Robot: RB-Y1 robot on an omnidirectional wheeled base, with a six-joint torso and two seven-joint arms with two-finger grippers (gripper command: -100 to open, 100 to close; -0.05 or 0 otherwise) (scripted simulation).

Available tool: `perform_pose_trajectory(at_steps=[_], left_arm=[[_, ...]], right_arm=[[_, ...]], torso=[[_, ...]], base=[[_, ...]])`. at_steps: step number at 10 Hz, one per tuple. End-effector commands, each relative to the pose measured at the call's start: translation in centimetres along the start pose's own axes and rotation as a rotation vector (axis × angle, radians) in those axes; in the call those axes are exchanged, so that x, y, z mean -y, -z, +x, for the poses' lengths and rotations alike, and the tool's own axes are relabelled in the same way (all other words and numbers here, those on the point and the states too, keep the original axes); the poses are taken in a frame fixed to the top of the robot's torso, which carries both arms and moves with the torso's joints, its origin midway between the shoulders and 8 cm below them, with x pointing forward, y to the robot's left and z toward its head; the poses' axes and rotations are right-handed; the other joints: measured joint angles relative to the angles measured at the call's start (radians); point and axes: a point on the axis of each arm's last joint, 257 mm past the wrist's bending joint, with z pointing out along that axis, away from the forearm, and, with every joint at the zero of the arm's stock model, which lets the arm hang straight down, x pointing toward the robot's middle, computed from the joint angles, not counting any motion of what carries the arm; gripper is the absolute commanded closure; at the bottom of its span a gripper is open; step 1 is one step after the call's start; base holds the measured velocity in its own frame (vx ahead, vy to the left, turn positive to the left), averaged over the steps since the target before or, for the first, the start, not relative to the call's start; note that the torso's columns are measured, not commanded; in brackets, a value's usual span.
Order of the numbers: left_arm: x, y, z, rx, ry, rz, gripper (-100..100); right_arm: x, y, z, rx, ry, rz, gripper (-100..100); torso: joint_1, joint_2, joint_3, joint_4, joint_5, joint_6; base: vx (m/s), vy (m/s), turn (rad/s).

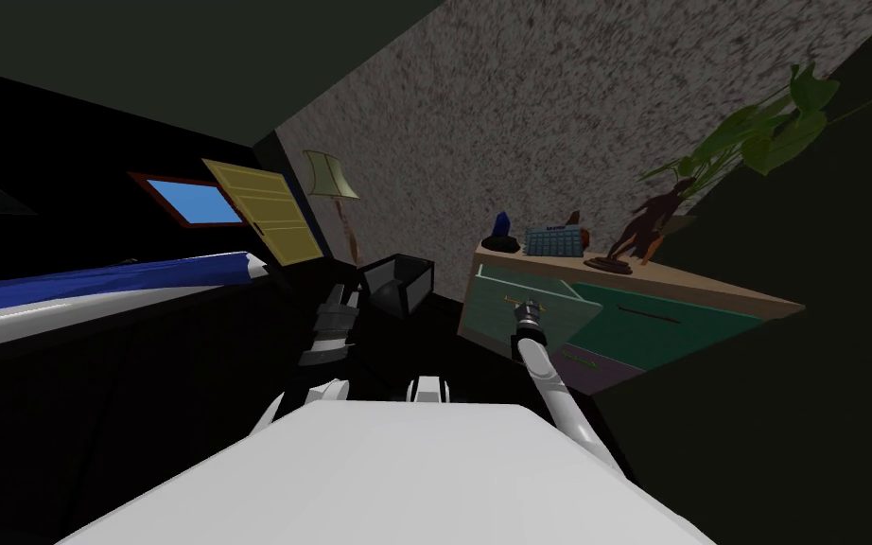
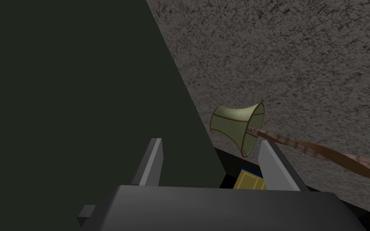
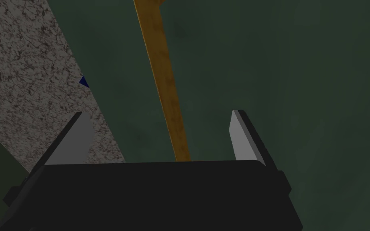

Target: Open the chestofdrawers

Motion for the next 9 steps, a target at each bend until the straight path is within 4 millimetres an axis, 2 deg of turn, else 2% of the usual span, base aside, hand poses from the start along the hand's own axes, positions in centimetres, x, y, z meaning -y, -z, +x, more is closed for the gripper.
perform_pose_trajectory(at_steps=[1,5,6,7,9], left_arm=[[0.0,0.0,0.0,0.000,0.000,0.000,0],[0.0,0.0,0.0,0.000,0.000,0.000,0],[0.0,0.0,0.0,0.000,0.000,0.000,0],[0.0,0.0,0.0,0.000,0.000,0.000,0],[0.0,0.0,0.0,0.000,0.000,0.000,0]], right_arm=[[1.5,-1.5,0.0,0.023,-0.005,0.000,-100],[3.6,-3.6,0.2,0.057,-0.013,-0.002,-100],[3.1,-3.3,0.3,0.048,-0.012,-0.007,-100],[3.0,-3.3,0.3,0.050,-0.010,-0.010,0],[2.8,-3.2,0.4,0.048,-0.009,-0.014,0]], torso=[[-0.002,0.002,0.001,0.000,-0.001,0.000],[-0.001,0.004,0.003,0.000,-0.001,0.001],[0.002,0.005,0.003,0.002,0.001,0.001],[0.000,0.006,0.004,0.002,0.000,0.000],[-0.001,0.005,0.003,0.001,-0.001,0.000]], base=[[0.017,0.067,-0.084],[-0.001,0.073,-0.078],[0.006,0.032,-0.029],[0.000,0.000,0.000],[0.000,0.000,0.000]])
